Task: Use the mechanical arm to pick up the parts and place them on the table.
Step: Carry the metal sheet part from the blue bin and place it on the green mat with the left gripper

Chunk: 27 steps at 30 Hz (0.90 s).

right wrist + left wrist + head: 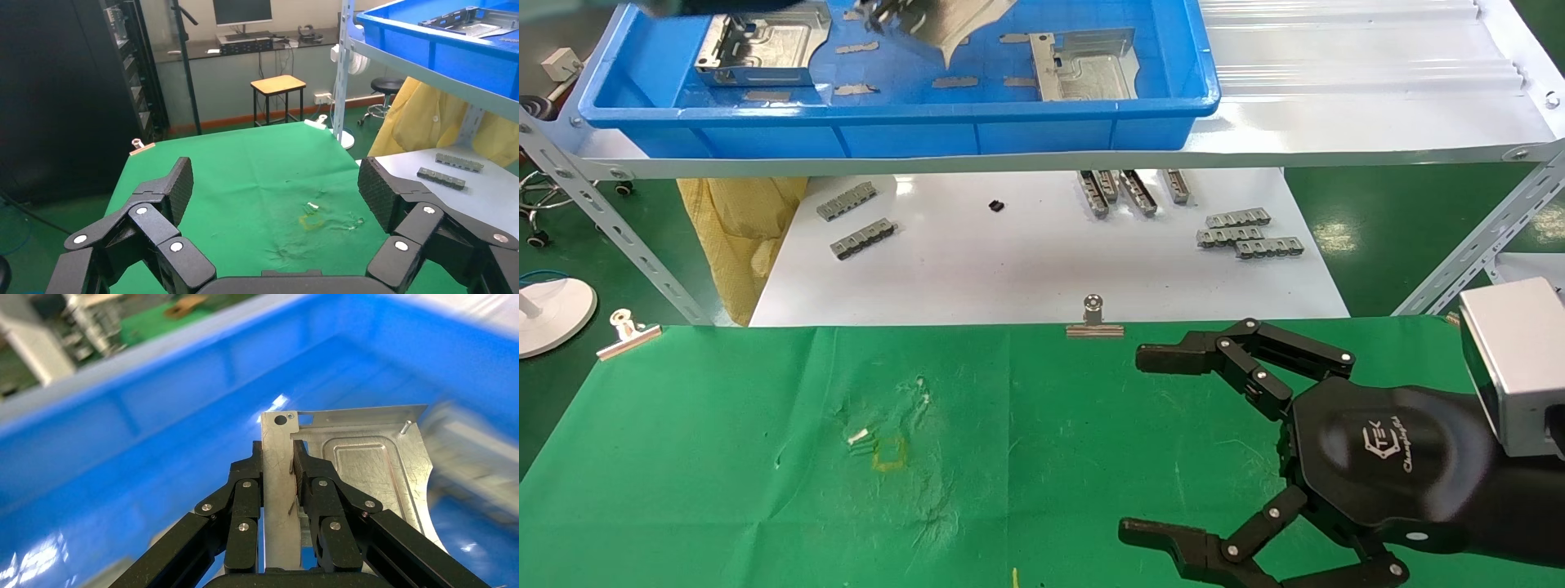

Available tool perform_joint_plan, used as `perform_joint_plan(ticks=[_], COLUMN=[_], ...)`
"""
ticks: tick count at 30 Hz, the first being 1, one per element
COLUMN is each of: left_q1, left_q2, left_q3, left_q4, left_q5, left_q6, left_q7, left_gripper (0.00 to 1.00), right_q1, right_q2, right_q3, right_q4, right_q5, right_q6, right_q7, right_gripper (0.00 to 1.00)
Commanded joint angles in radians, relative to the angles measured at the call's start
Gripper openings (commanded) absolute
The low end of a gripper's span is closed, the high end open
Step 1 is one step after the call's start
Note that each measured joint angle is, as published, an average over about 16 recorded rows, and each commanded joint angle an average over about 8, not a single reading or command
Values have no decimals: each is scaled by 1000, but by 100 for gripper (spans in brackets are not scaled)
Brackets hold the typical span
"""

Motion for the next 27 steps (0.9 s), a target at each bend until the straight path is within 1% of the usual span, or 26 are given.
perform_joint_plan(ticks=[1, 5, 9, 11, 13, 15, 18, 23, 25, 27], left_q1=[-12, -13, 1, 15, 36, 65, 128, 254, 294, 328], left_q2=[-14, -64, -117, -143, -169, -199, -259, -383, -419, -440], left_q3=[-8, -26, -46, -53, -55, -46, -11, 91, 131, 163], left_q4=[-11, -47, -79, -98, -129, -181, -308, -549, -596, -608], left_q5=[-12, -46, -89, -112, -138, -164, -215, -313, -334, -335], left_q6=[41, 218, 429, 510, 566, 590, 595, 589, 579, 567], left_q7=[11, 78, 157, 193, 221, 242, 264, 310, 340, 386], left_gripper=[0, 0, 0, 0, 0, 0, 0, 0, 0, 0], right_q1=[0, 0, 0, 0, 0, 0, 0, 0, 0, 0], right_q2=[0, 0, 0, 0, 0, 0, 0, 0, 0, 0], right_q3=[0, 0, 0, 0, 0, 0, 0, 0, 0, 0], right_q4=[0, 0, 0, 0, 0, 0, 0, 0, 0, 0], right_q5=[0, 0, 0, 0, 0, 0, 0, 0, 0, 0], right_q6=[0, 0, 0, 0, 0, 0, 0, 0, 0, 0], right_q7=[0, 0, 0, 0, 0, 0, 0, 0, 0, 0], right_gripper=[100, 100, 100, 100, 100, 100, 100, 100, 100, 100])
